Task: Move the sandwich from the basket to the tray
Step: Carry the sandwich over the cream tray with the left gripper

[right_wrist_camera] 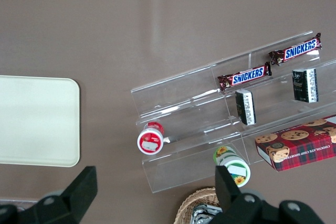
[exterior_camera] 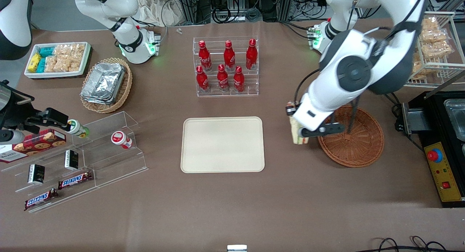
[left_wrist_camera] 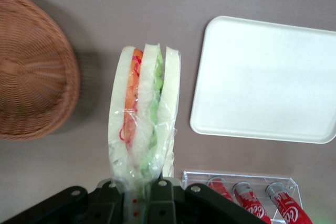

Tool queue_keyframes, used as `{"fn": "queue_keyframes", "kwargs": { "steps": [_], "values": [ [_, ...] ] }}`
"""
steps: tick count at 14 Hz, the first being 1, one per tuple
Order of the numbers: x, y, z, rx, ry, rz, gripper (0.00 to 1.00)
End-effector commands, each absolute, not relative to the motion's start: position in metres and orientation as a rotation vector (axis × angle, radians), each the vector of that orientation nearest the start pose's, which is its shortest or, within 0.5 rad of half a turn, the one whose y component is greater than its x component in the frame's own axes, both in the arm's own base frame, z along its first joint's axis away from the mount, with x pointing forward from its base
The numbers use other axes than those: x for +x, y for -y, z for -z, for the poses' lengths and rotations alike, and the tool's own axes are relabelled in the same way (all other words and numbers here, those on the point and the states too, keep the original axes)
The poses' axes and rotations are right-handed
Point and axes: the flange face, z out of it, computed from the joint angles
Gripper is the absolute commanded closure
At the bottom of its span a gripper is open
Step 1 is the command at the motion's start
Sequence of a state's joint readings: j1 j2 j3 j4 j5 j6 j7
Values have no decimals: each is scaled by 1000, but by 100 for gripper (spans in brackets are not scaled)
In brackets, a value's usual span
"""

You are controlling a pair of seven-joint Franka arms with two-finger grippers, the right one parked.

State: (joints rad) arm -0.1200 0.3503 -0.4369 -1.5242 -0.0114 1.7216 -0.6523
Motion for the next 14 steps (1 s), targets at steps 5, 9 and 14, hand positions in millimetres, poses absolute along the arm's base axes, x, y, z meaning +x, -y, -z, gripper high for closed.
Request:
{"fn": "queue_keyframes", "kwargs": {
  "steps": [5,9,14],
  "values": [
    [563,392,-353,-3237,133,-363,100],
    [560,418,-289,-3217,114,-296,100],
    [555,440,-239,-3228,85,-238,100]
  ]
}}
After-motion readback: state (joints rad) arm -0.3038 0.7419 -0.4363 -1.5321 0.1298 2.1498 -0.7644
